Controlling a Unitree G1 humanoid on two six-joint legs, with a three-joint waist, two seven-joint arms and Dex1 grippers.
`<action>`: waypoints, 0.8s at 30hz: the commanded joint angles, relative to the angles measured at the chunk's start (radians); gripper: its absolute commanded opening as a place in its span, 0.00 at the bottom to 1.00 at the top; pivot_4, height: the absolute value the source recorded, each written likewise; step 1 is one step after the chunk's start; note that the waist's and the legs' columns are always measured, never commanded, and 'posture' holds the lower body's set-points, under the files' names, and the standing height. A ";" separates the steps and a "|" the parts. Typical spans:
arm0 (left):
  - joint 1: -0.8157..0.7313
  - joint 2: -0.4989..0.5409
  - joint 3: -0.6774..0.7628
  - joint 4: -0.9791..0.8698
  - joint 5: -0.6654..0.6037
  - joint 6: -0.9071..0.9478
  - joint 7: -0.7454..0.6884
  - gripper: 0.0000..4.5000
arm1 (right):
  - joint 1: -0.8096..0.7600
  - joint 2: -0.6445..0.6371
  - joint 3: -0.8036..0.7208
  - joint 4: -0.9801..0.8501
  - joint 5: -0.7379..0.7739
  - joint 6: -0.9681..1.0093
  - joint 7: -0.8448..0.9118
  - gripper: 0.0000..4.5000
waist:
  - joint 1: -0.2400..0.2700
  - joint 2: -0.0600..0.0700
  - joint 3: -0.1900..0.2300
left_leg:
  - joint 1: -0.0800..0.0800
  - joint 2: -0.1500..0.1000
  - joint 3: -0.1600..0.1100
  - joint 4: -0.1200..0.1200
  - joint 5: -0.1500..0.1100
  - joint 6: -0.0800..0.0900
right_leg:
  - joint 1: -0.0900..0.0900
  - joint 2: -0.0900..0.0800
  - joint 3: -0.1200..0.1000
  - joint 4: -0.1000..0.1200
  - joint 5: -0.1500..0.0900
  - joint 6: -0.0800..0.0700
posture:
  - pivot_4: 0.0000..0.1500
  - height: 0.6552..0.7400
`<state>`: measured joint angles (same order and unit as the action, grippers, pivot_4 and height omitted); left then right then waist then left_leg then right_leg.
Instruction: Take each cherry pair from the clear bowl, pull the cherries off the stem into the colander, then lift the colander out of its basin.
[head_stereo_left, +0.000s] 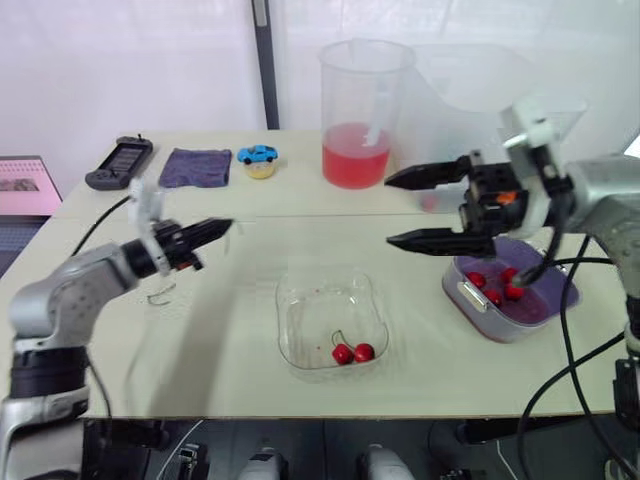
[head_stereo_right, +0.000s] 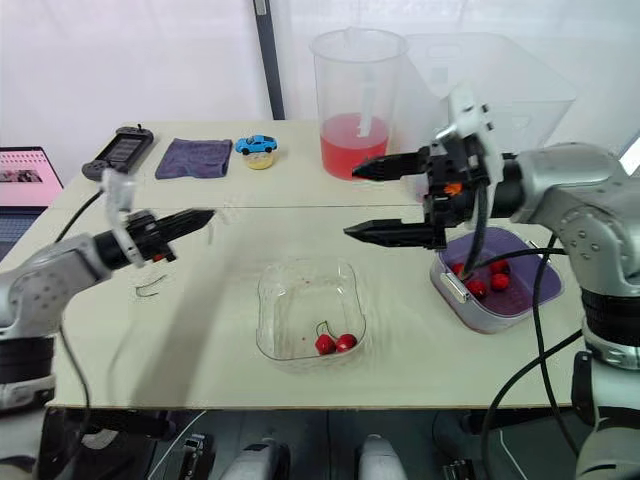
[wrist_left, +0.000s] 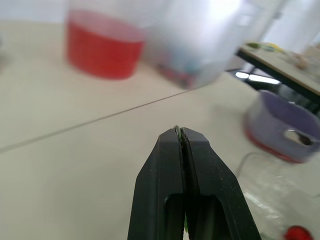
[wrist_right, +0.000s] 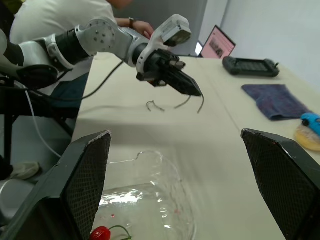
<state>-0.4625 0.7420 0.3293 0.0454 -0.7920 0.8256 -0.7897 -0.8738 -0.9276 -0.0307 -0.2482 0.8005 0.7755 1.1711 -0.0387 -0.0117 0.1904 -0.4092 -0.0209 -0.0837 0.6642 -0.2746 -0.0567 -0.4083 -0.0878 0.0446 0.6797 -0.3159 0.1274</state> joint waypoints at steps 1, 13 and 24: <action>0.055 0.047 0.083 0.020 0.001 0.004 -0.006 0.00 | -0.024 0.014 0.022 0.007 -0.038 -0.042 0.033 0.99 | 0.003 0.000 0.000 | 0.000 0.000 0.000 0.000 0.000 0.000 | 0.000 0.000 0.000 0.000 0.000 0.000 | 1.00 0.93; 0.067 0.000 0.139 0.235 0.034 0.060 0.120 0.19 | -0.023 0.070 0.064 0.061 -0.139 -0.066 0.018 1.00 | 0.003 0.000 0.000 | 0.000 0.000 0.000 0.000 0.000 0.000 | -0.001 0.000 0.000 0.001 0.000 0.000 | 1.00 0.93; -0.133 0.100 0.228 0.382 0.038 -0.004 0.117 0.99 | 0.009 0.035 0.018 0.023 -0.095 0.035 0.011 1.00 | 0.003 0.000 0.000 | 0.000 -0.001 0.000 0.000 0.000 -0.001 | -0.001 0.000 -0.001 0.001 0.000 0.000 | 1.00 0.93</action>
<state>-0.5699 0.8096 0.5349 0.4464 -0.7418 0.8347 -0.6539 -0.8552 -0.8781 0.0279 -0.1962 0.6837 0.7989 1.1814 -0.0357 -0.0122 0.1902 -0.4095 -0.0216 -0.0836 0.6641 -0.2743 -0.0573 -0.4093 -0.0882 0.0442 0.6811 -0.3159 0.1274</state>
